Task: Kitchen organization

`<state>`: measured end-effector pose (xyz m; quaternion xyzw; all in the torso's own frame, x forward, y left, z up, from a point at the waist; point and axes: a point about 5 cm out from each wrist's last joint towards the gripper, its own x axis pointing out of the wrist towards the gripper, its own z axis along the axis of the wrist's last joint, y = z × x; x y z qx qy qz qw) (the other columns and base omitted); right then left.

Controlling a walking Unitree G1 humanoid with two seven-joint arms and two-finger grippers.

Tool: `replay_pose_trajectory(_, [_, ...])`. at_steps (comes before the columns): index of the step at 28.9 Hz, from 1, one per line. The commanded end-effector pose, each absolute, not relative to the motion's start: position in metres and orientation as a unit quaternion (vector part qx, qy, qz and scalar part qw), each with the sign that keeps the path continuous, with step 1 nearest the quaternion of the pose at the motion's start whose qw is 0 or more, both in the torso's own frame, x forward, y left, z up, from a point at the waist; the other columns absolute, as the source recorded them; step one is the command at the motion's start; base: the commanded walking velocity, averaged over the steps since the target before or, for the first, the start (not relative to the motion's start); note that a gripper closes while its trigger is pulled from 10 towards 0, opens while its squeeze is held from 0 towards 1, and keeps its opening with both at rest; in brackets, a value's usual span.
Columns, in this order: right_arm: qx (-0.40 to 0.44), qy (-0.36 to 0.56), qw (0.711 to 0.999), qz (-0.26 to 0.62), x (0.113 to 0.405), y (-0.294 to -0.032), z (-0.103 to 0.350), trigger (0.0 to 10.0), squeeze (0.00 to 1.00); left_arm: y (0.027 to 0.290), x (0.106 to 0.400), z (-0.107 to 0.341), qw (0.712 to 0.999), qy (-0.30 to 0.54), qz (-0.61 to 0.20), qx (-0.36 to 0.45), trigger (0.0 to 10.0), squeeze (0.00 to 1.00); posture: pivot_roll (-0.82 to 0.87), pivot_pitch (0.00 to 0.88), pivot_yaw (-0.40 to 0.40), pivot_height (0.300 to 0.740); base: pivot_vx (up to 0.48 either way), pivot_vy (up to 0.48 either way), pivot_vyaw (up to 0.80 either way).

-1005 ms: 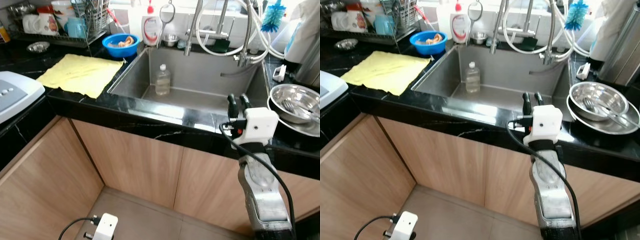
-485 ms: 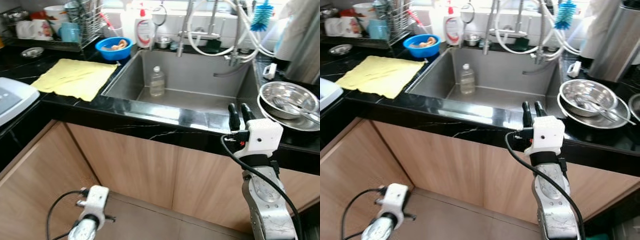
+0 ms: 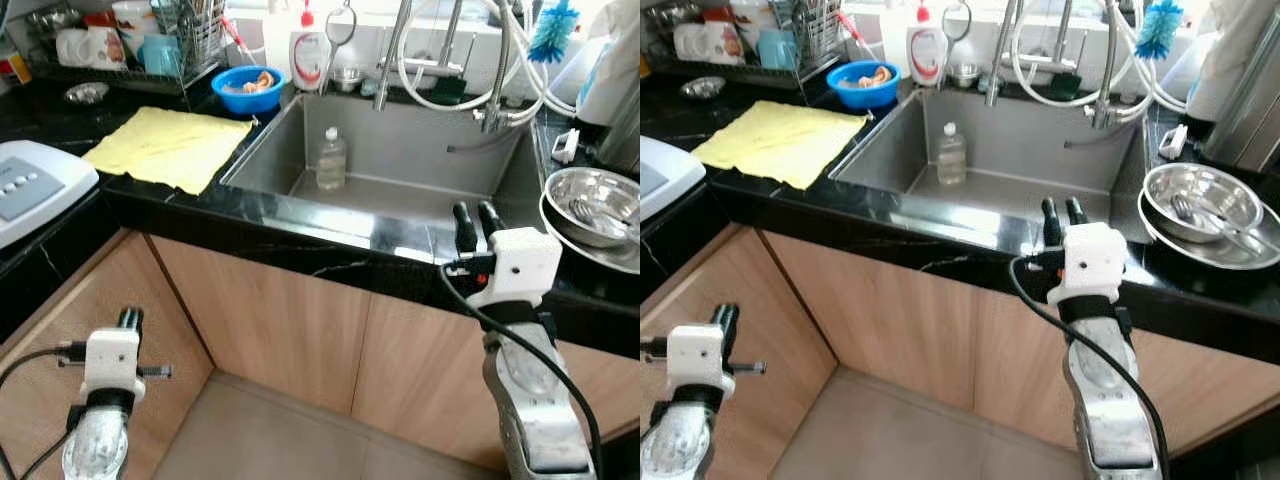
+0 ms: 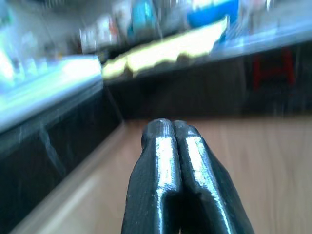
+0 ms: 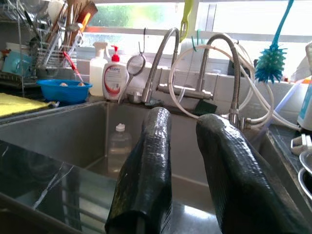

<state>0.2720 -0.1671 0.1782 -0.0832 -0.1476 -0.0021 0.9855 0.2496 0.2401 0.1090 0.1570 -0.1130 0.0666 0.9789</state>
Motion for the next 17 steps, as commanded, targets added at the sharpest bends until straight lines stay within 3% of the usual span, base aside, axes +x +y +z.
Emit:
replay_pose_trajectory(1, [-0.08, -0.152, 0.985, 0.0, 0.275, -0.166, 0.181, 10.0, 0.0, 0.234, 0.26, 0.133, 0.975, -0.151, 0.056, 0.156, 10.0, 0.0, -0.16, 0.0, 0.032, 0.731, 0.0, 0.0, 0.0])
replay_pose_trajectory(3, [-0.081, -0.162, 0.984, -0.005, 0.278, -0.166, 0.185, 10.0, 0.0, 0.222, 0.281, 0.163, 0.971, -0.192, 0.048, 0.138, 10.0, 0.0, -0.17, 0.0, 0.035, 0.731, 0.0, 0.0, 0.0])
replay_pose_trajectory(7, [-0.078, -0.169, 0.983, -0.007, 0.283, -0.165, 0.19, 10.0, 0.0, 0.196, 0.307, 0.176, 0.97, -0.207, 0.005, 0.128, 10.0, 0.0, -0.2, 0.0, 0.048, 0.731, 0.0, 0.0, 0.0])
replay_pose_trajectory(17, [-0.071, -0.178, 0.981, -0.032, 0.283, -0.171, 0.189, 10.0, 0.0, 0.161, 0.331, 0.174, 0.978, -0.195, -0.023, 0.075, 10.0, 0.0, -0.24, 0.0, 0.055, 0.731, 0.0, 0.0, 0.0])
